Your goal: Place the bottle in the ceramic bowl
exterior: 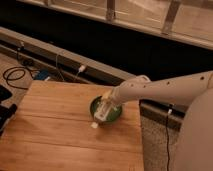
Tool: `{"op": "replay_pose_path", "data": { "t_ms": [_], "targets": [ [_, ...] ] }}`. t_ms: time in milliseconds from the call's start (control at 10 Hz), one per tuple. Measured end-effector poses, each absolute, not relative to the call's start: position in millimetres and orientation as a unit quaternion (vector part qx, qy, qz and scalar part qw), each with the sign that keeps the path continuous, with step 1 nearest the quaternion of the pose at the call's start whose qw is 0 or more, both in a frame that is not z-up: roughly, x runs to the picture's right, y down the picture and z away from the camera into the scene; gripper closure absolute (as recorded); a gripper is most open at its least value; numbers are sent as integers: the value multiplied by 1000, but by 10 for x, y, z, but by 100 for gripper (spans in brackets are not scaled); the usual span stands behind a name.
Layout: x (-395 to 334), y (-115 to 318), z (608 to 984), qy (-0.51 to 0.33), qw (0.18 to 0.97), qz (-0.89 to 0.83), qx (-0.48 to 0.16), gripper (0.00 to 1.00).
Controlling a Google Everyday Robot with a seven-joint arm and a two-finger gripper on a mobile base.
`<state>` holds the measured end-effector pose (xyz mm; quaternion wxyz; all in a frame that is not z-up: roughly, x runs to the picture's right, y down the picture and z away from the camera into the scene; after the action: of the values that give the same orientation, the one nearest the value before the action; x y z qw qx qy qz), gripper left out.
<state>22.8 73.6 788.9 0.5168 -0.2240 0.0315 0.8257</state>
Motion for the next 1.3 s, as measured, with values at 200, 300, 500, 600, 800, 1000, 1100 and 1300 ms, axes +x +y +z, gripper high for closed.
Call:
{"op": "replay_pose_path", "data": {
  "t_ms": [200,300,500,600,800,1000,1100,1300],
  "targets": [
    [217,742,7909,32,519,825,-223,95],
    [231,743,7909,33,519,825,-222,87],
    [225,743,7909,33,519,825,-222,65],
    [217,742,7909,33,519,824,-223,57],
    [221,743,7909,33,519,825,-223,39],
    [224,744,7909,33,519,825,-222,21],
    [227,744,7909,33,519,825,-222,20],
    [229,744,7909,33,519,825,-222,20]
  ]
}}
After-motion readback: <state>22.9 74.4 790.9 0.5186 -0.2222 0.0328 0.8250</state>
